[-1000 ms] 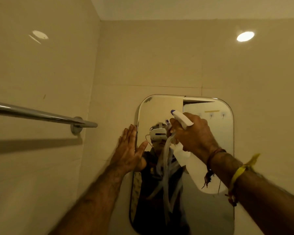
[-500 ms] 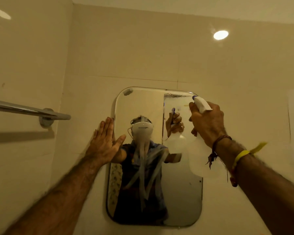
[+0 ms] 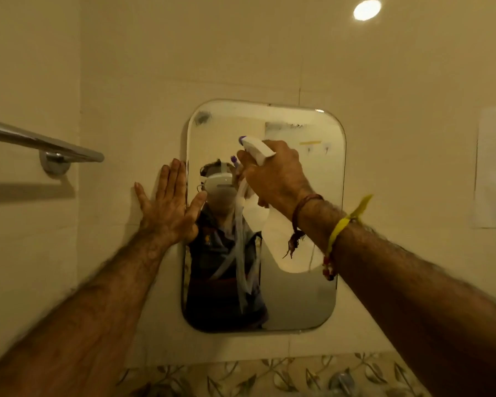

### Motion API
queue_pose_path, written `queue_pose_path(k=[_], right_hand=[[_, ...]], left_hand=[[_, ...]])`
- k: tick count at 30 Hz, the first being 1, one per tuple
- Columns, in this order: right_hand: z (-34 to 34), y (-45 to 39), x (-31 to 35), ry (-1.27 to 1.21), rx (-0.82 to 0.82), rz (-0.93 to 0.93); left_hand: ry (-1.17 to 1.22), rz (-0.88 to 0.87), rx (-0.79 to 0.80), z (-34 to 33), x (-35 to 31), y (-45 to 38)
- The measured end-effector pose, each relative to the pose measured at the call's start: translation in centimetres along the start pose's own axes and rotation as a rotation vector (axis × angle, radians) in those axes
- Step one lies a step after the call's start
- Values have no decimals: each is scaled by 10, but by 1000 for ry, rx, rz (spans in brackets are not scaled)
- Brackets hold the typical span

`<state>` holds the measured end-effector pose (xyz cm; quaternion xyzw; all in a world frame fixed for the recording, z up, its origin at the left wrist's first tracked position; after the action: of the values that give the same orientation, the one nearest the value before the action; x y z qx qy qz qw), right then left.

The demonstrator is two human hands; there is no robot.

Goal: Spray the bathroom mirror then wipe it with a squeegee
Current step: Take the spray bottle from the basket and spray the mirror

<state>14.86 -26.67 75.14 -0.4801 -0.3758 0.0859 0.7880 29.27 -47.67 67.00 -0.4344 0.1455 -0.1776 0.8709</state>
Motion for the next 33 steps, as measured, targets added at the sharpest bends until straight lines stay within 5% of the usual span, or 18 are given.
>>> queue_pose_path(k=[7, 13, 20, 25, 33], right_hand=[[45, -2, -47, -110, -250, -70], [110, 12, -74, -91, -577, -208], [69, 13, -84, -301, -282, -198], [27, 14, -59, -151, -19, -103], [0, 21, -57, -135, 1, 36]], left_hand=[[20, -84, -168, -1, -6, 5], [97, -100, -110, -2, -2, 5], [80, -49, -9, 8, -6, 11], [16, 34, 13, 5, -3, 8], [-37, 88, -1, 4, -3, 6]])
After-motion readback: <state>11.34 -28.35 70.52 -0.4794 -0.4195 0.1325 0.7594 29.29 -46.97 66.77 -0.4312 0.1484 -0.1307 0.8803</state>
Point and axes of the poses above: each hand's wrist, its own y-axis away from the middle knuckle, its own z-axis out of the back of the hand, x = y × z, the point moved 10 cm from there along -y, towards the middle knuckle, and after that the axes turned 8 degrees about -y, right-handed, at the moved point
